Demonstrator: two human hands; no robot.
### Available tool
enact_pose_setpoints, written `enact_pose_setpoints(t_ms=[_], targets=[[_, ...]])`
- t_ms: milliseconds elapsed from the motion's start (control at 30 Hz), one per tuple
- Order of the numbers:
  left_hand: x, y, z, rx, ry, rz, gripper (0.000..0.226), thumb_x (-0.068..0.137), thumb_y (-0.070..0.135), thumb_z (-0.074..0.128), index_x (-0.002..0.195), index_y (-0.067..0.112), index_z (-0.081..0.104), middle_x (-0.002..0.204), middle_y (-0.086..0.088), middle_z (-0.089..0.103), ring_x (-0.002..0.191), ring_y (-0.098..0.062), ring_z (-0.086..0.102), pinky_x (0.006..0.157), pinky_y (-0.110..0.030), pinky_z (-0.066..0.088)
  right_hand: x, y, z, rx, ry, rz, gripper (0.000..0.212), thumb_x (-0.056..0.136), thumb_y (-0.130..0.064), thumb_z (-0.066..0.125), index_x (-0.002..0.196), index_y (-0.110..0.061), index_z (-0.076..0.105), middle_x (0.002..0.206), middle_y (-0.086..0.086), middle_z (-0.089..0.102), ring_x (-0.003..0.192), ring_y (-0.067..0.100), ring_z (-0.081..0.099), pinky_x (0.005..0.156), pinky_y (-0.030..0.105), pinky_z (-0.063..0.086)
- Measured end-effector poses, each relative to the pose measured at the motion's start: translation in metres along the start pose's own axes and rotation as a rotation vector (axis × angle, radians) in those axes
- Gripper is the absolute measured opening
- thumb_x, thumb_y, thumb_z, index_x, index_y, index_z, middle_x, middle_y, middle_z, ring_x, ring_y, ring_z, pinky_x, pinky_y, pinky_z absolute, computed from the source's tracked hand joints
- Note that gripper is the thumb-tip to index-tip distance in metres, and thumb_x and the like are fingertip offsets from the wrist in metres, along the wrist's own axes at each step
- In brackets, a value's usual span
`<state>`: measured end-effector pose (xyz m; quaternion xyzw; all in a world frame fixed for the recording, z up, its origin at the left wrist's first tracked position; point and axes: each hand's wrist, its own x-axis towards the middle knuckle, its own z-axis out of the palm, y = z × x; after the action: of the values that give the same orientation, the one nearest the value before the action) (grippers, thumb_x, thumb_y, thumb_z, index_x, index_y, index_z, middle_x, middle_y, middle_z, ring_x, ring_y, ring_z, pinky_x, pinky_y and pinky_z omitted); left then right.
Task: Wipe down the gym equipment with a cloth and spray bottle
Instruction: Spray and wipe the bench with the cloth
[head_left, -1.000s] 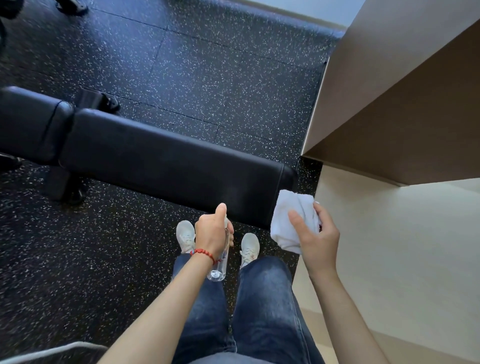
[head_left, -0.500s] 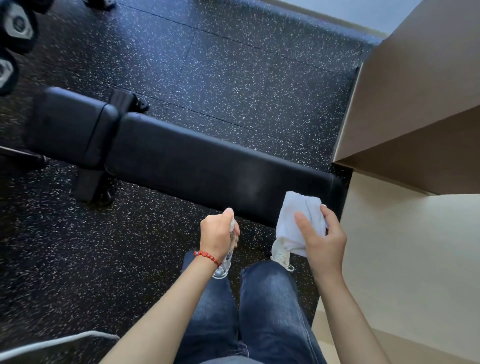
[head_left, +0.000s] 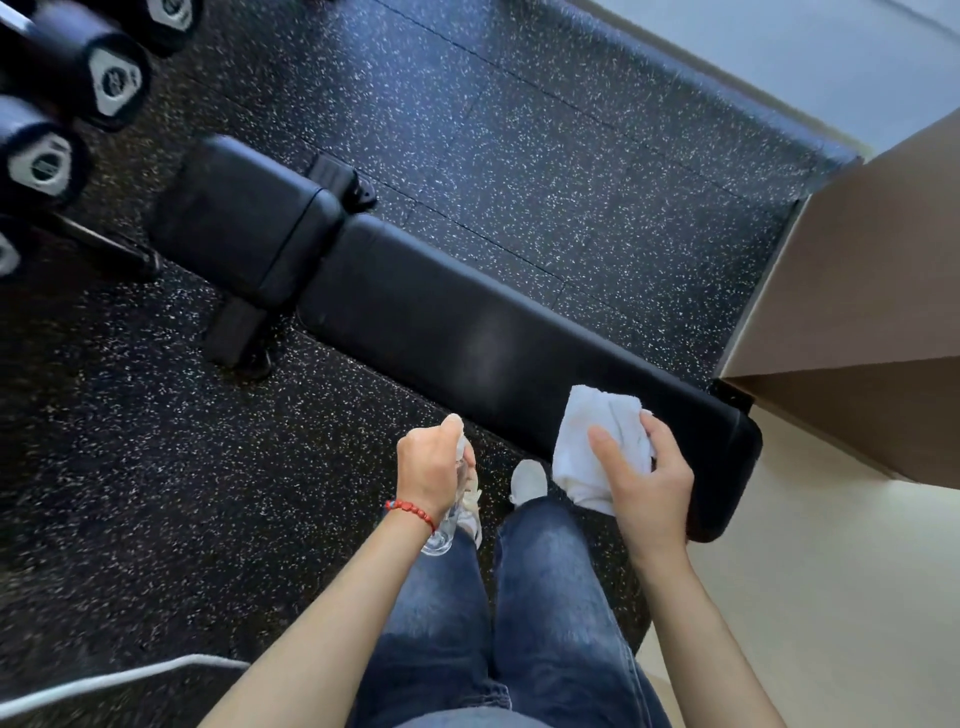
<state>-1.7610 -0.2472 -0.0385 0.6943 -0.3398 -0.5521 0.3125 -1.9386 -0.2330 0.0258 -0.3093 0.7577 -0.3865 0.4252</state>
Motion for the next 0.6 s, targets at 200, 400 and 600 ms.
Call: enact_pose_setpoints(t_ms=[200,400,600], targets=[[0.014,0.010,-0.021,-0.007,0.147,-0.022,0.063,0.073,0.054,0.036,0.039,0.004,0.053,0.035,-0.007,0.050,0.038,-0.019,0.051,0.057,-0.034,0.046,0.020,-0.017,0.029,-0.040,-0.119,0.012,0.028,0.079,-0.017,0.072,0.101,-0.024,0.057,0.097,-0.012,0.060,0.089,0.007,0.056,0.081,0.022,0.044],[0.037,0.032,-0.034,-0.135,0.262,-0.006,0.062,0.068,0.051,0.039,0.039,-0.003,0.050,0.035,-0.011,0.046,0.034,-0.022,0.045,0.043,-0.025,0.038,0.052,-0.043,0.061,-0.090,-0.237,-0.017,0.031,0.078,-0.017,0.071,0.105,-0.022,0.056,0.101,-0.014,0.059,0.091,-0.002,0.055,0.080,0.010,0.039],[0.058,0.051,-0.043,-0.190,0.361,-0.015,0.060,0.067,0.051,0.040,0.038,0.000,0.052,0.034,-0.013,0.046,0.034,-0.023,0.045,0.042,-0.024,0.037,0.079,-0.076,0.090,-0.136,-0.342,-0.062,0.032,0.079,-0.016,0.071,0.104,-0.025,0.053,0.100,-0.019,0.054,0.096,0.003,0.051,0.084,0.014,0.034]])
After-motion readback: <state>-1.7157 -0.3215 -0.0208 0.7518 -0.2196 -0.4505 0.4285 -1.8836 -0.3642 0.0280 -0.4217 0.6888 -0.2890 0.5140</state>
